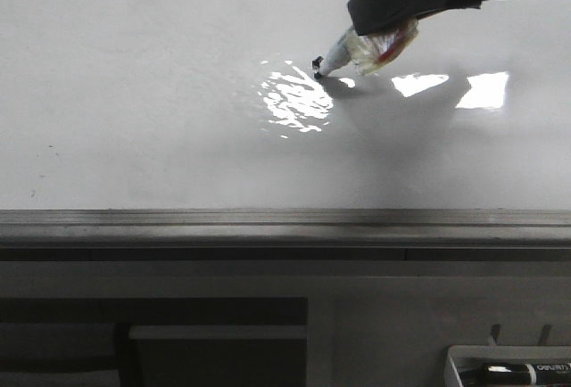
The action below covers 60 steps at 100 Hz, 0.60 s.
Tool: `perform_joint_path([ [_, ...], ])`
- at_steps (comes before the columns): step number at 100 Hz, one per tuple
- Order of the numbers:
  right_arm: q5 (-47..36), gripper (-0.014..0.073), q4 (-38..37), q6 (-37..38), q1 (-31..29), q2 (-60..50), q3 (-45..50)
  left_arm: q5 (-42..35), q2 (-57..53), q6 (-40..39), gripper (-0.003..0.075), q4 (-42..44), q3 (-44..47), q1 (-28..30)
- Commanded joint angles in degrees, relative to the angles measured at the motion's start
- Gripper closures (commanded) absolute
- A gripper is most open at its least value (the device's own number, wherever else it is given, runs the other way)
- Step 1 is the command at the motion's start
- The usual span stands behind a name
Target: Write number 5 on whiteboard
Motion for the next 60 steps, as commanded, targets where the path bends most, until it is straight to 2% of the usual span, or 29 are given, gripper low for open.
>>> perform_joint_path([
  [1, 0.8, 0.0634, -0.4, -0.2, 0.0, -0.3, -1.3, -3.4, 0.6, -0.6, 0.0741, -1.1, -1.7, 0.2],
  [42, 2.8, 0.0634, 0.8, -0.2, 0.9, -0.3, -1.3, -3.4, 0.6, -0.6, 0.0741, -1.1, -1.7, 0.2],
  [60, 4.8, 0.0634, 0.5, -0.2, -0.8, -0.4, -1.3, -3.1, 0.6, -0.6, 0.0741, -1.2, -1.7, 0.2],
])
